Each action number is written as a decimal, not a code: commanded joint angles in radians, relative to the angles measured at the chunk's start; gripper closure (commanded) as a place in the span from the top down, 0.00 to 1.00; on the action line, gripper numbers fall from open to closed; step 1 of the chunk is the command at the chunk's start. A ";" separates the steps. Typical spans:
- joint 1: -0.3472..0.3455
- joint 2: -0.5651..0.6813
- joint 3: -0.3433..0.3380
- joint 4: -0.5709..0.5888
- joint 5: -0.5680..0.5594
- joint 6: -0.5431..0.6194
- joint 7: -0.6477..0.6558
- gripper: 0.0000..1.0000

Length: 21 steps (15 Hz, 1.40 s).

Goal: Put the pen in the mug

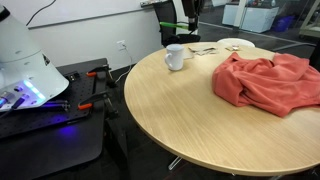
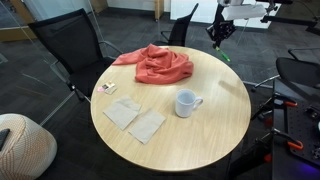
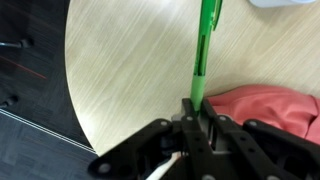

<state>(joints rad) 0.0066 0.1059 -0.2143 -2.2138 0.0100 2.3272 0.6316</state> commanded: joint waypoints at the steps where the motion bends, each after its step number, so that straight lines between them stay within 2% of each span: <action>1: -0.013 -0.093 0.070 -0.033 -0.026 -0.069 -0.129 0.03; 8: -0.006 -0.119 0.158 -0.038 -0.027 -0.072 -0.439 0.03; 12: -0.006 -0.118 0.177 -0.028 -0.056 -0.098 -0.613 0.03; 14: -0.011 -0.120 0.176 -0.013 -0.078 -0.158 -0.702 0.03; 15: -0.009 -0.092 0.178 -0.018 -0.053 -0.095 -0.634 0.11; 21: -0.011 -0.099 0.177 -0.016 -0.064 -0.125 -0.685 0.11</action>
<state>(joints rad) 0.0055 0.0069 -0.0468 -2.2313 -0.0540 2.2051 -0.0540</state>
